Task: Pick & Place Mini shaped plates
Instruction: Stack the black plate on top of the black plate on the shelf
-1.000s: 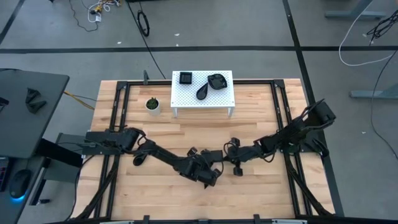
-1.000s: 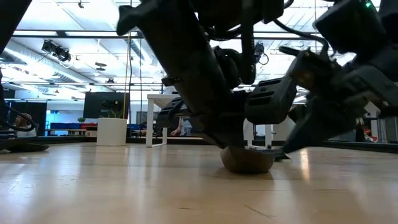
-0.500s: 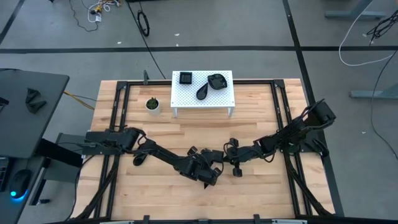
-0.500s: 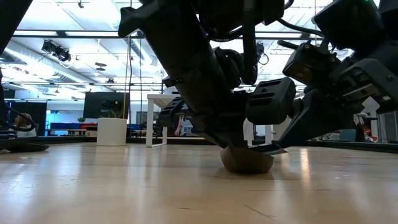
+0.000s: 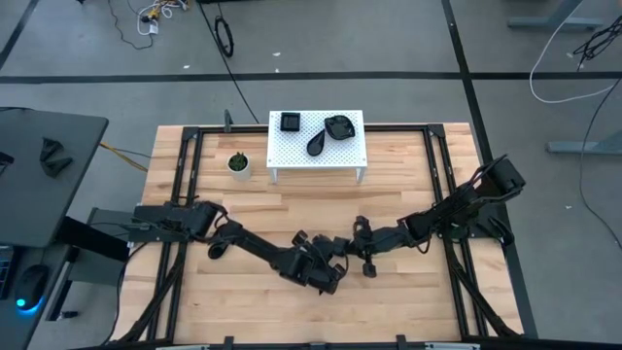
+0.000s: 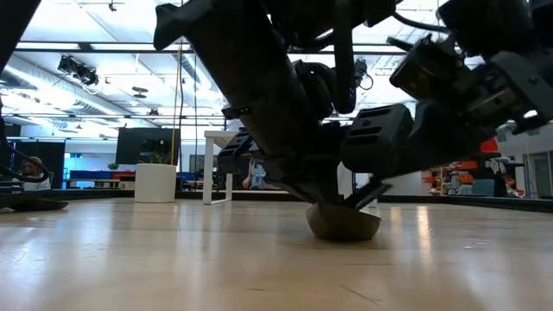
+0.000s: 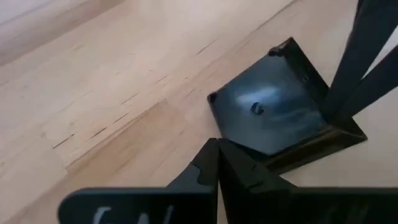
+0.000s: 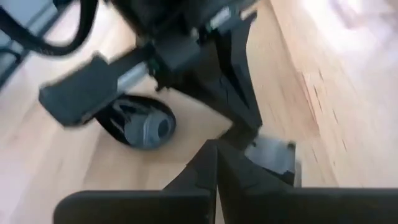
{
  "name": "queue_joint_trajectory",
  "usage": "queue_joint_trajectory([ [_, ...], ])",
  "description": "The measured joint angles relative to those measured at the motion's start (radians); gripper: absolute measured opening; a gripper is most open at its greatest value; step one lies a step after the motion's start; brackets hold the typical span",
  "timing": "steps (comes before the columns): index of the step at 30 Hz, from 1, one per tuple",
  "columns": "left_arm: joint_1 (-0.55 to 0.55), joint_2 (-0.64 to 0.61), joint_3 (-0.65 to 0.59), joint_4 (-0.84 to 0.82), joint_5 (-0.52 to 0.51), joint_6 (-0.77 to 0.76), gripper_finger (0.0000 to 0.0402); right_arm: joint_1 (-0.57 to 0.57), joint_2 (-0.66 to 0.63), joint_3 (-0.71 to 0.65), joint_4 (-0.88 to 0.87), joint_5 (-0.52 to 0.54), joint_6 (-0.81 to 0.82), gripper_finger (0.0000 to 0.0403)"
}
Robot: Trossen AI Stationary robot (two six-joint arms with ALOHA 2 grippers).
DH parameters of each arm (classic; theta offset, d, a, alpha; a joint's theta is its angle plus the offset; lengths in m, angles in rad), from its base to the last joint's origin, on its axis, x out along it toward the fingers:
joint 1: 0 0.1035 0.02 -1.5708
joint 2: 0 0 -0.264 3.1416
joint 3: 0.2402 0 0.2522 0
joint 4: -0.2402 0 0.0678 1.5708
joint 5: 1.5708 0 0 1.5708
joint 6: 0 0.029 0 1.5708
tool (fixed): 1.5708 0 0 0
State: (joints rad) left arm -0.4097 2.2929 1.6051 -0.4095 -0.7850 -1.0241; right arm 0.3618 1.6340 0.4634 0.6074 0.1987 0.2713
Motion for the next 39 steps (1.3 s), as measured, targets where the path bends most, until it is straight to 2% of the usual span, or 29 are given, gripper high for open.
queue_joint_trajectory([
  [4,-0.013,0.0,0.004,0.077,-0.033,0.039,0.0005,-0.003,-0.001,0.005,0.056,0.027,-0.015,0.0006],
  [9,-0.023,-0.001,0.005,0.236,-0.048,0.225,0.0009,-0.003,0.001,0.016,0.071,0.095,-0.028,0.0006],
  [15,-0.023,-0.005,0.005,0.227,-0.042,0.247,0.0005,0.001,-0.038,0.018,0.014,0.139,-0.064,0.0006],
  [20,-0.027,-0.006,0.005,0.224,0.029,0.246,0.0009,0.073,-0.199,0.018,-0.293,0.109,-0.011,0.0006],
  [25,-0.006,-0.006,0.005,0.225,0.145,0.245,0.0004,0.182,-0.316,0.018,-0.626,-0.081,0.164,0.0006],
  [27,0.011,-0.006,0.005,0.226,0.174,0.249,0.0005,0.227,-0.315,0.004,-0.664,-0.092,0.22,0.0006],
  [31,0.045,-0.006,0.005,0.229,0.229,0.276,0.0005,0.26,-0.276,-0.042,-0.632,-0.025,0.282,0.0003],
  [39,0.097,0.015,0.003,0.25,0.377,0.328,0.0007,0.226,-0.166,-0.098,-0.363,-0.013,0.275,0.0002],
])
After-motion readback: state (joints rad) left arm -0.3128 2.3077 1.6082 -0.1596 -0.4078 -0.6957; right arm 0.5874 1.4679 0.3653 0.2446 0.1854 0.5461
